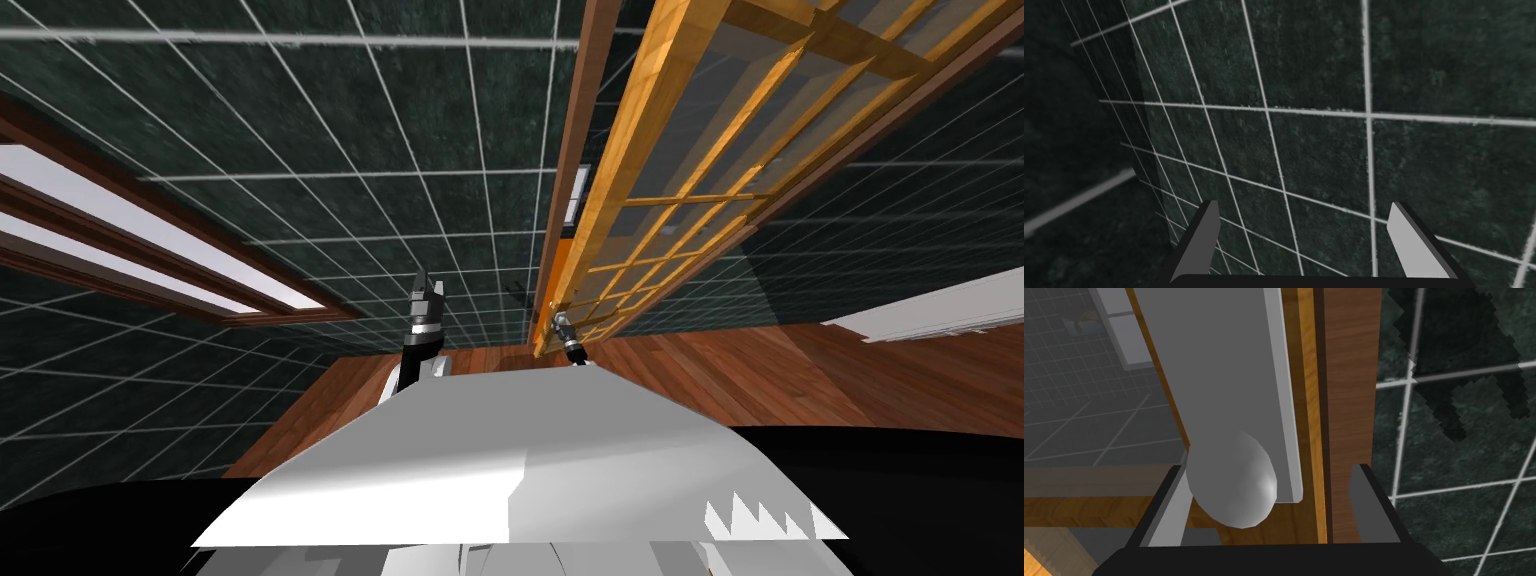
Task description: Pull the door open
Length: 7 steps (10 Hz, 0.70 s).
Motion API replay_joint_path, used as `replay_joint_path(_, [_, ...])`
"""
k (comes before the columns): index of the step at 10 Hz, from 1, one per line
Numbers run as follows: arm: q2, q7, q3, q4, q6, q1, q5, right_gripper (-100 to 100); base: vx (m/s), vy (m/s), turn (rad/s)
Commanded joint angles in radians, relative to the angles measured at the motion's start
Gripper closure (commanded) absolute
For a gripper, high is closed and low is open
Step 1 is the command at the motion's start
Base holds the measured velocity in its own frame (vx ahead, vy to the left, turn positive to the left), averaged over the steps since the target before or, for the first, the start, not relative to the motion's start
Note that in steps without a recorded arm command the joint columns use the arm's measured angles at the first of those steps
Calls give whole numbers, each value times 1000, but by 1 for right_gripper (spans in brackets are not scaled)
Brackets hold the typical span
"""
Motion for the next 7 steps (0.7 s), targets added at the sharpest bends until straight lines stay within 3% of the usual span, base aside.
replay_joint_path(1, [5, -39, 14, 12, -9, -1, -20, 100, -70, -65, 160])
replay_joint_path(7, [-8, -159, 31, 14, -7, 5, -87, 100, -48, -47, 135])
